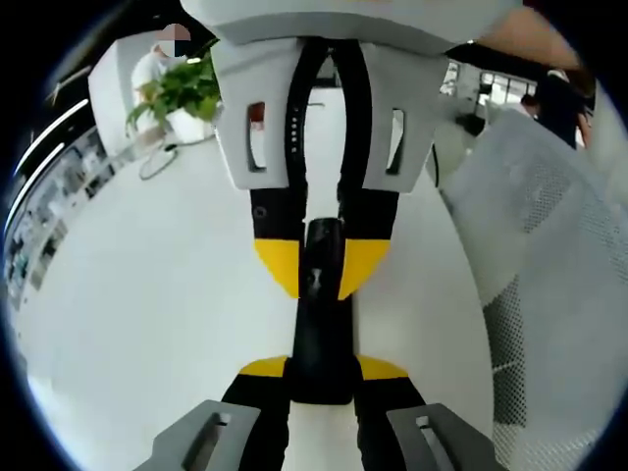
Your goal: Press the specified remote control buttons in sequence, fully releasing each button before pressing the next.
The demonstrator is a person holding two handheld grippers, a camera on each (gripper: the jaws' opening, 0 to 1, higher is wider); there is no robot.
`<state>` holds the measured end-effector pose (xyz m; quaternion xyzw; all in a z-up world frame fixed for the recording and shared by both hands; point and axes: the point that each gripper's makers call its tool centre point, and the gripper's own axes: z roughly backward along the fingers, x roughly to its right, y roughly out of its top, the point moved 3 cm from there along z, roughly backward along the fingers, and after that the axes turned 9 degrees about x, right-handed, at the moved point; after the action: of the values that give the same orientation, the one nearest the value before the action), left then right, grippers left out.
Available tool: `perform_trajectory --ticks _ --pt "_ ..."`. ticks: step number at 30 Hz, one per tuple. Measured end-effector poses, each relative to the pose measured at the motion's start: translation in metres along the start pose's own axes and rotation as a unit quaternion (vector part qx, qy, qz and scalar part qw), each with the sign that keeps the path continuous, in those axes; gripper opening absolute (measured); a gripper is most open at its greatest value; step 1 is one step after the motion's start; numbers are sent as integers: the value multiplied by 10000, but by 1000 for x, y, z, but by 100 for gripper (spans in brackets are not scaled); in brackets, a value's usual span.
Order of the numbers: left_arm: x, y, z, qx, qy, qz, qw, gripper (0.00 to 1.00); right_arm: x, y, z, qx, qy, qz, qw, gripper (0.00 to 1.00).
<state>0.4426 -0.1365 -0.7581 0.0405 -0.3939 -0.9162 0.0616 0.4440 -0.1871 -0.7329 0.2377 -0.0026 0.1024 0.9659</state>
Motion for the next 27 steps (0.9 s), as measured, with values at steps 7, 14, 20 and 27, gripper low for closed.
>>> perform_trajectory --ticks 7,14,20,27 --pt "-1 -1 -1 -25 -5 -13 10000 23 -3 -2 4 -11 29 -70 10000 19" --pt "-2 -2 -1 -37 6 -10 10000 23 -2 -2 6 43 7 -105 9999 24" --pt "-3 -2 -2 -42 8 -9 10000 23 -2 -10 9 -19 9 -172 9998 25" --pt "-1 0 -1 -65 -9 -12 10000 23 -4 -24 14 -151 4 -266 9995 27"
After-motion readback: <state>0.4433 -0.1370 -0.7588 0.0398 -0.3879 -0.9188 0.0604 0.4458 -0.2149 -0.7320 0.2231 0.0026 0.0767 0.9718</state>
